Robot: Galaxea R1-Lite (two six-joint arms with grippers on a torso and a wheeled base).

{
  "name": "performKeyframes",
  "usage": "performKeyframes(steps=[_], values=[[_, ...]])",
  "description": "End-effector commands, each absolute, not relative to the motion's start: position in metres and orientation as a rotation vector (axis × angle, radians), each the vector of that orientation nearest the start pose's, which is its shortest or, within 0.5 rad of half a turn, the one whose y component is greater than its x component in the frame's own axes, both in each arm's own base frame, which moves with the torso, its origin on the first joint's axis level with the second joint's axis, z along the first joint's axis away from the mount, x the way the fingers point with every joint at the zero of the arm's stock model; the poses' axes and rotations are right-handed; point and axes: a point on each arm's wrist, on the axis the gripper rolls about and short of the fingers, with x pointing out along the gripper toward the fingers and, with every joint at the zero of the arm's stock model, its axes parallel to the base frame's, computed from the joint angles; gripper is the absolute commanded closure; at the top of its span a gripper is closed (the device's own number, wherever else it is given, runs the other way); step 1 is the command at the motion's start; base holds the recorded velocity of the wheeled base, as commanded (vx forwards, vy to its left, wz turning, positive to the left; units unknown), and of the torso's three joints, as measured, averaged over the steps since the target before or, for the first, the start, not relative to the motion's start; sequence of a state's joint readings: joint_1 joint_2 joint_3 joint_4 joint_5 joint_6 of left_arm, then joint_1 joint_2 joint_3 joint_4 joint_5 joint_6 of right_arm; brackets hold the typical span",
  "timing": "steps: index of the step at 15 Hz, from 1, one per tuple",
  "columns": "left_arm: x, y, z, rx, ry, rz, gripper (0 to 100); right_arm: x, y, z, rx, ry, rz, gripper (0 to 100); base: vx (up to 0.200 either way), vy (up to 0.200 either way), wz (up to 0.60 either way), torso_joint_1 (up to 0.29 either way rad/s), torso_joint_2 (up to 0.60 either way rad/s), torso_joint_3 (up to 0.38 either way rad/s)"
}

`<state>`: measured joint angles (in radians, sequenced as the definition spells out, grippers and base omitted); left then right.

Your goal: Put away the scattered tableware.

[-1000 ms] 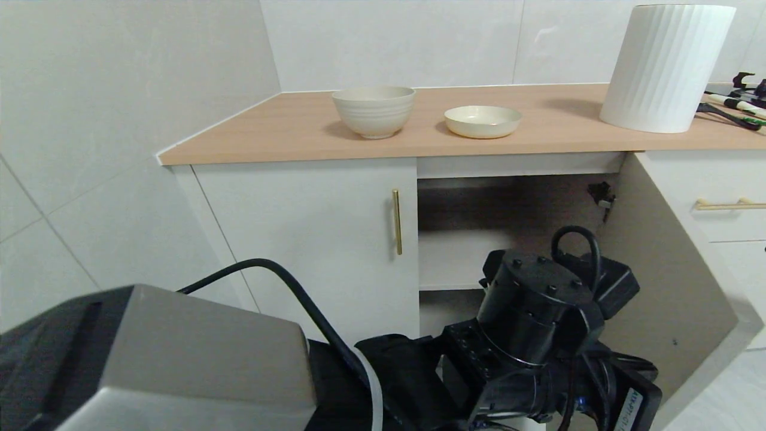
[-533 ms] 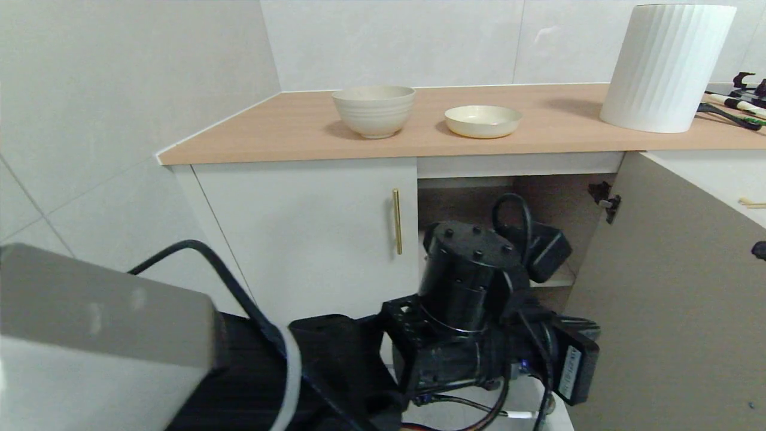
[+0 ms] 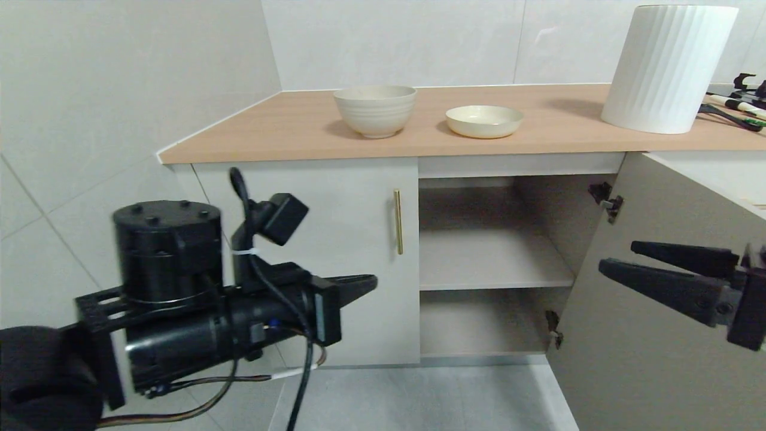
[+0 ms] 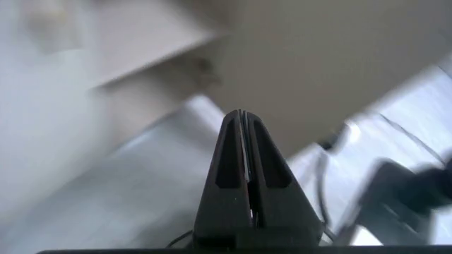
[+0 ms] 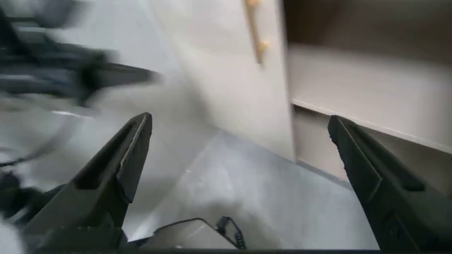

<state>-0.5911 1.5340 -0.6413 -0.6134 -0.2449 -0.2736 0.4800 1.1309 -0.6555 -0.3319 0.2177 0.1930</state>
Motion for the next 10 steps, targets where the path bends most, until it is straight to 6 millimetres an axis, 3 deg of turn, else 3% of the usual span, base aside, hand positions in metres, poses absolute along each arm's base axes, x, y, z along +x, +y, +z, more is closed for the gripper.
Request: performKeyframes(steps=[1,2,7,8,10], values=[[0.174,-0.096,0.194,-0.235,0.305,-0.69,100,0.174,0.091,0.248,0.149,0.274,0.645,0,0.0,0.0,0.0,0.0,0.0,0.0],[0.166,-0.087,0.194,-0.238,0.296,-0.668,100,0.173,0.09,0.245,0.145,0.3,0.638,0,0.0,0.0,0.0,0.0,0.0,0.0],[0.167,-0.088,0.194,-0.226,0.316,-0.667,100,0.153,0.079,0.251,0.137,0.274,0.576,0,0.0,0.0,0.0,0.0,0.0,0.0],[0.167,-0.088,0.194,-0.225,0.324,-0.668,0,0.152,0.078,0.252,0.137,0.272,0.568,0,0.0,0.0,0.0,0.0,0.0,0.0],[0.168,-0.088,0.2,-0.233,0.303,-0.669,0,0.154,0.079,0.25,0.135,0.282,0.566,0,0.0,0.0,0.0,0.0,0.0,0.0]])
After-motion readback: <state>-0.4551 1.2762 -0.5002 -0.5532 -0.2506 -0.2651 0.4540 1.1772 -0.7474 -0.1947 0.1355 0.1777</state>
